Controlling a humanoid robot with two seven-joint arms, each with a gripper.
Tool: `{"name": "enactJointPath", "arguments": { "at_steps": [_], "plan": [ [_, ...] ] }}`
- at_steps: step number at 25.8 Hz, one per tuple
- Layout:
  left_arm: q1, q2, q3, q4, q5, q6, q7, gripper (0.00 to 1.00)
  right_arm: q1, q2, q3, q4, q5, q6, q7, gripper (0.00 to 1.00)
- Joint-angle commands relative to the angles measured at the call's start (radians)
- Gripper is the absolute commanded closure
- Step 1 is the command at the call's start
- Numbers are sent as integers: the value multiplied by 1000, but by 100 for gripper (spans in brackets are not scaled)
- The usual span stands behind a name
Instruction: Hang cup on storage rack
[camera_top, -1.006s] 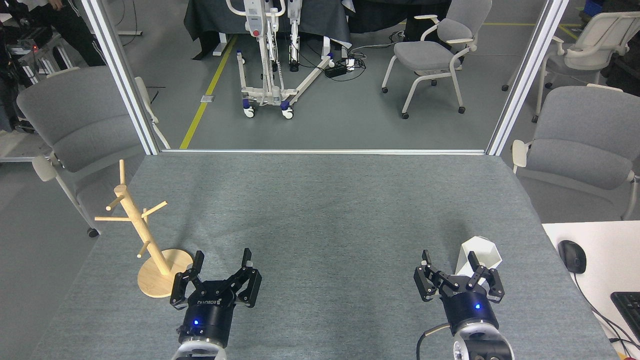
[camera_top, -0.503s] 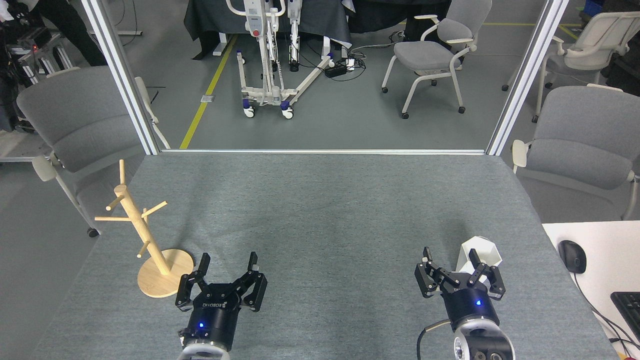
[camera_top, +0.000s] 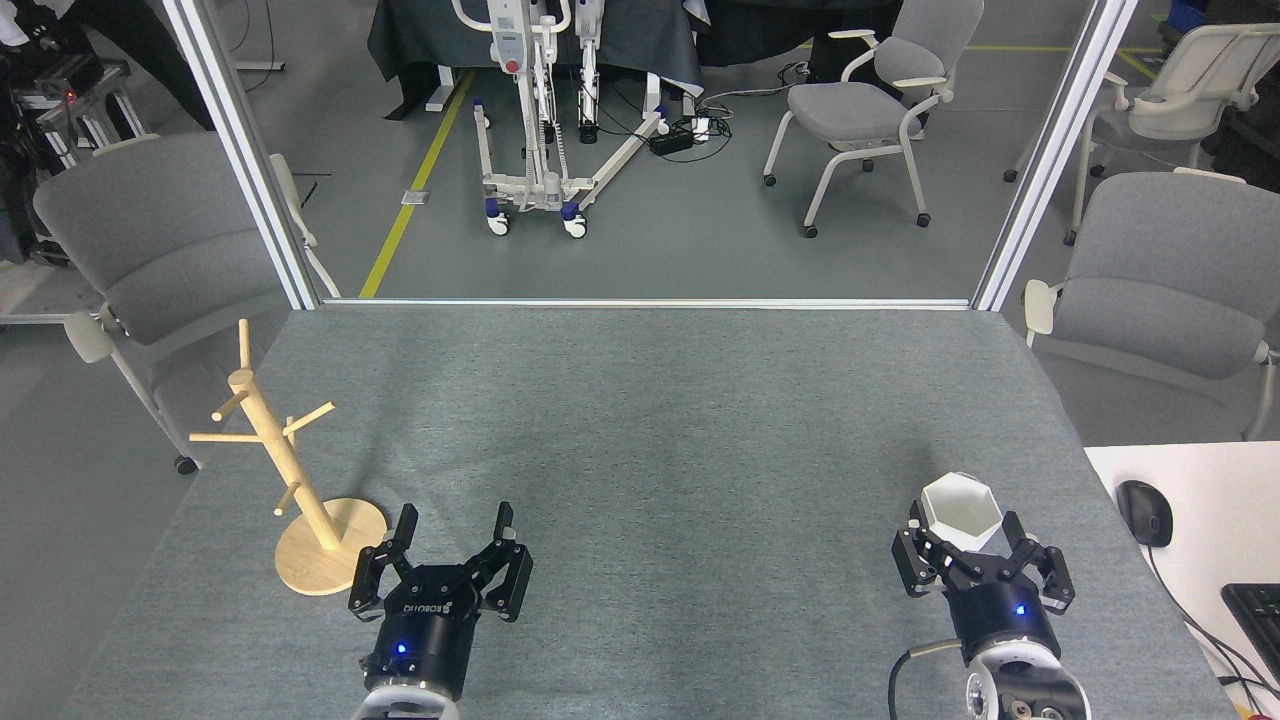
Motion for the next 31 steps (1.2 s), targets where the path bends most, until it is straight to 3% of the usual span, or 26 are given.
{"name": "enactJointPath", "arguments": {
  "at_steps": [1,4,13,18,31],
  "plan": [
    [1,-1,0,0,-2,-2,2,1,-7,-38,-26,61,-1,-67,-13,0],
    [1,-1,-1,1,-2,-2,2,1,-13,-76,-54,110,-1,-87,-32,0],
    [-7,0,-3,8,-5,-8,2,1,-50,-80,-55,201,22,-96,-167,0],
    [-30,-1,-3,1,-5,-8,0,1,-61,-70,-54,230,78,-95,-173,0],
    [-34,2,-5,8,-5,-8,2,1,-64,-67,-55,273,90,-84,-174,0]
  ]
}}
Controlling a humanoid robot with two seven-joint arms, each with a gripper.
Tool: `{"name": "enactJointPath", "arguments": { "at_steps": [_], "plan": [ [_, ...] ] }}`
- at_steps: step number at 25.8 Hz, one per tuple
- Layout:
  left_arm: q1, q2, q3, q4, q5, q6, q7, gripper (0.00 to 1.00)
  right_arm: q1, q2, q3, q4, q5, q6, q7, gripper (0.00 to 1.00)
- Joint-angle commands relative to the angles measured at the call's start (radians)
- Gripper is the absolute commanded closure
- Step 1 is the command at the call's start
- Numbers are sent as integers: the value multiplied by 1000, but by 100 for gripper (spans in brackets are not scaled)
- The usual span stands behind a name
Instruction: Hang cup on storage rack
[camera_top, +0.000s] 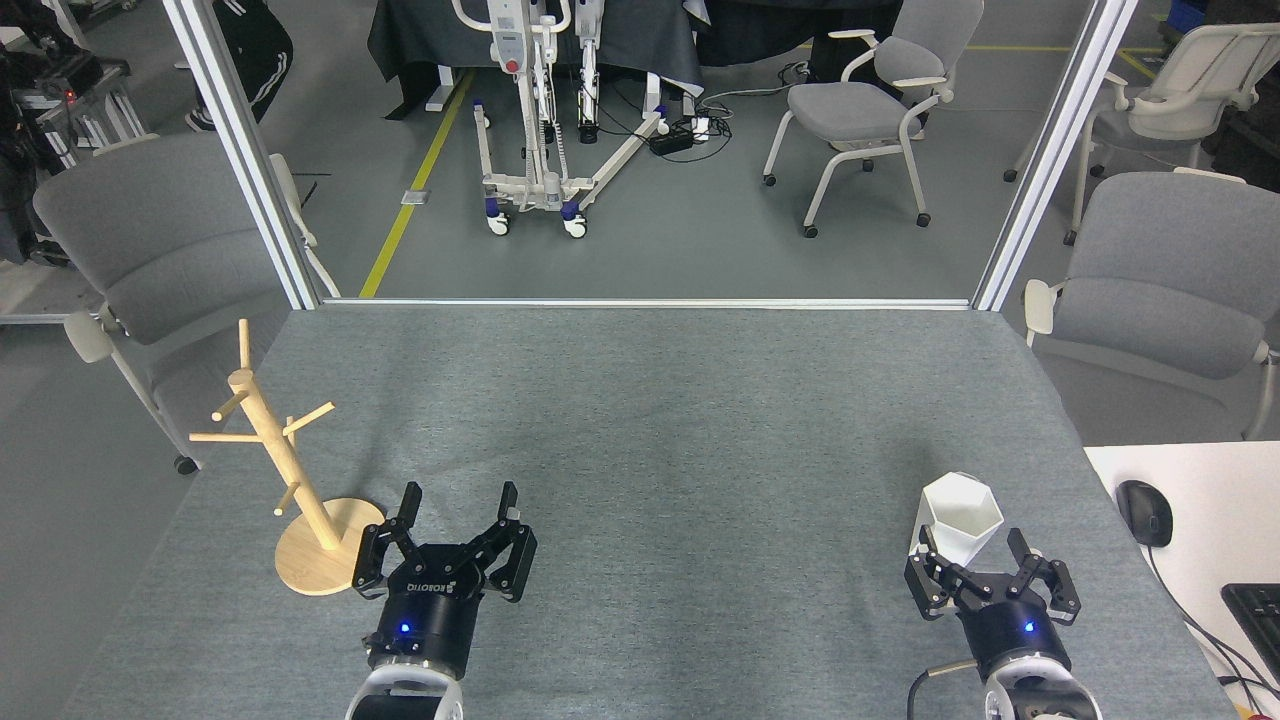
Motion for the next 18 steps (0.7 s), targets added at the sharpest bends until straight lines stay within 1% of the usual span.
{"name": "enactJointPath", "arguments": {
  "at_steps": [1,15,18],
  "plan": [
    [5,-1,-1,2,0,0,2,1,-13,-4,0,30,2,2,0,0],
    [3,0,1,35,0,4,2,1,-108,-14,-1,139,15,7,0,0],
    [3,-1,1,48,0,6,0,1,-127,-14,-1,167,32,27,0,0]
  ]
}}
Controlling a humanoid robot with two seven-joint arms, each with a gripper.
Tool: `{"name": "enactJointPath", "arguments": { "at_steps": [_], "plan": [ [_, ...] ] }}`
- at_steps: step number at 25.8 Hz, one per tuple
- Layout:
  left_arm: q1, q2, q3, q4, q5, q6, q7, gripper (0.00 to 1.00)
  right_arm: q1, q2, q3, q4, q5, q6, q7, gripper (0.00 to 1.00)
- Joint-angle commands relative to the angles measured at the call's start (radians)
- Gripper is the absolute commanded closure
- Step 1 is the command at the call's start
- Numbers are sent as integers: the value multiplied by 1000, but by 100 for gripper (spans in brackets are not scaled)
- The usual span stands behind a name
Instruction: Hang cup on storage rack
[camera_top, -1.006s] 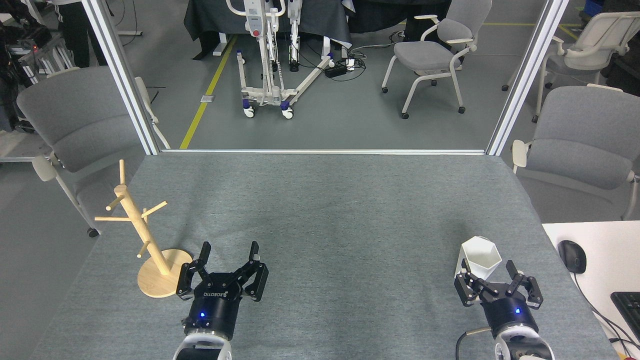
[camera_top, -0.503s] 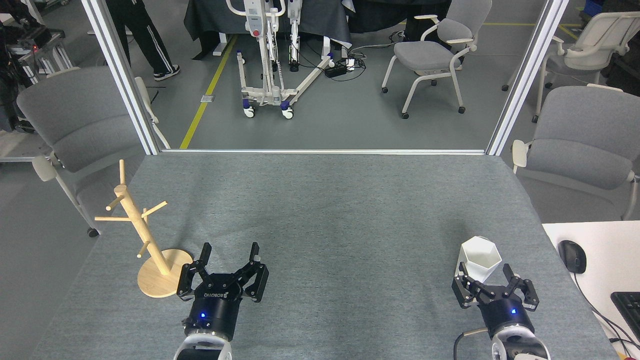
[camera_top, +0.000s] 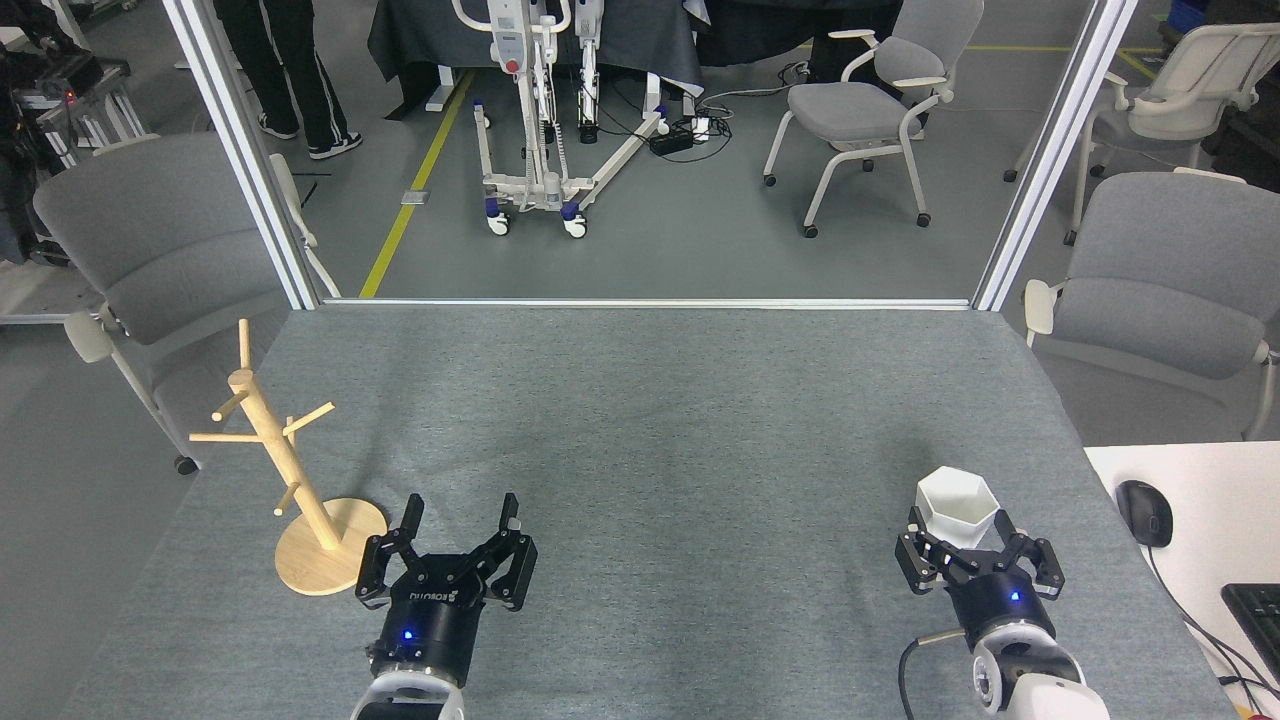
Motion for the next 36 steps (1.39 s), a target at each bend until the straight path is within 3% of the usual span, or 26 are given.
{"name": "enactJointPath", "arguments": {
  "at_steps": [1,26,36],
  "plan": [
    [1,-1,0,17,0,2,2,1,-21,-1,0,29,16,18,2,0],
    [1,-1,0,34,2,4,2,1,-14,-1,-5,29,17,21,-23,0],
    [-3,-1,0,48,2,4,2,1,-6,-44,-3,29,16,20,-23,0]
  ]
}}
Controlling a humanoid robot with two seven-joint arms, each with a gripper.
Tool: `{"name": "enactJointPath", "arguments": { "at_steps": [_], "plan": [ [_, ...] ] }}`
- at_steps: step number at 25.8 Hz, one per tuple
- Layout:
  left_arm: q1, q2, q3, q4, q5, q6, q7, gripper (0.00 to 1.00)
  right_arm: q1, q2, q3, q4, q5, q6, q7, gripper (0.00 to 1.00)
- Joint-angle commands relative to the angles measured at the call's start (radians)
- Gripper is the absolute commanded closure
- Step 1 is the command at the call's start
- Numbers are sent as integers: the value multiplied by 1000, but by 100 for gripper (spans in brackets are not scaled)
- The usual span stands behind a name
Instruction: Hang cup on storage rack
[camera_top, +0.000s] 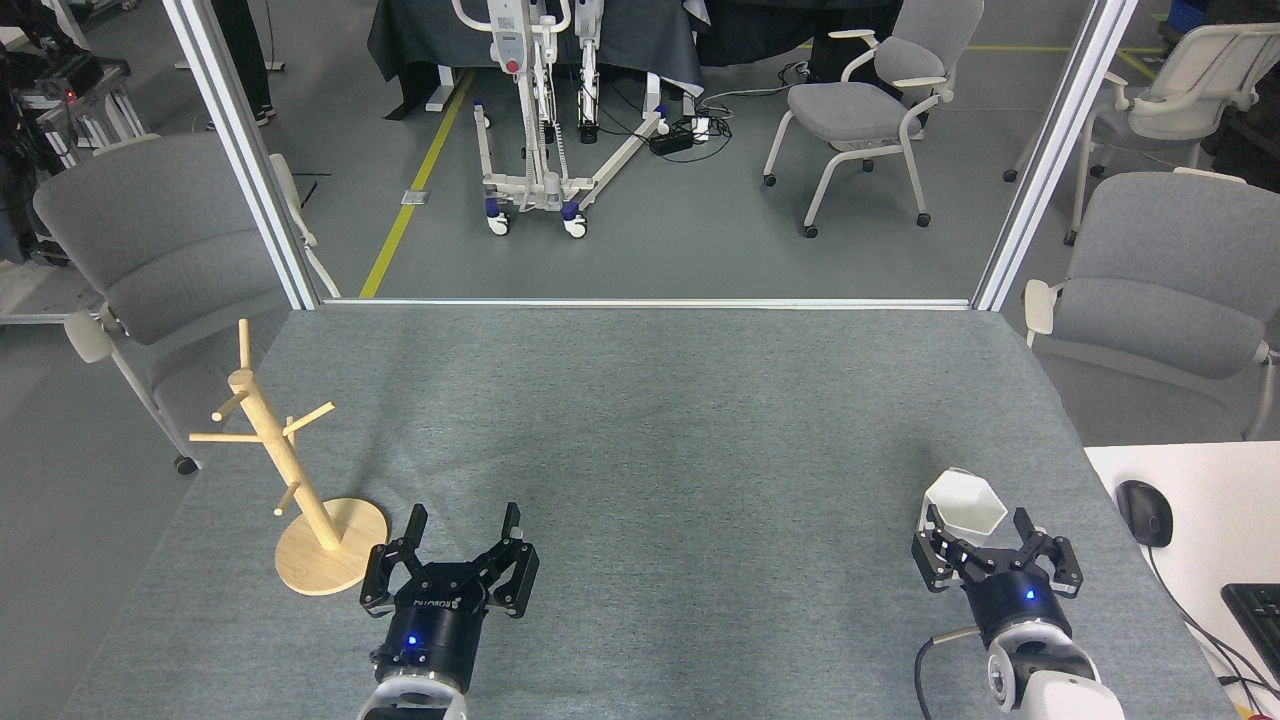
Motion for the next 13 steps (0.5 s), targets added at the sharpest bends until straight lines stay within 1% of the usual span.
{"name": "enactJointPath", "arguments": {
  "at_steps": [1,13],
  "plan": [
    [0,1,0,12,0,0,-1,1,3,-10,0,0,-1,-1,0,0],
    [-9,-1,2,41,0,0,-1,1,-2,-11,2,8,2,0,0,0]
  ]
}}
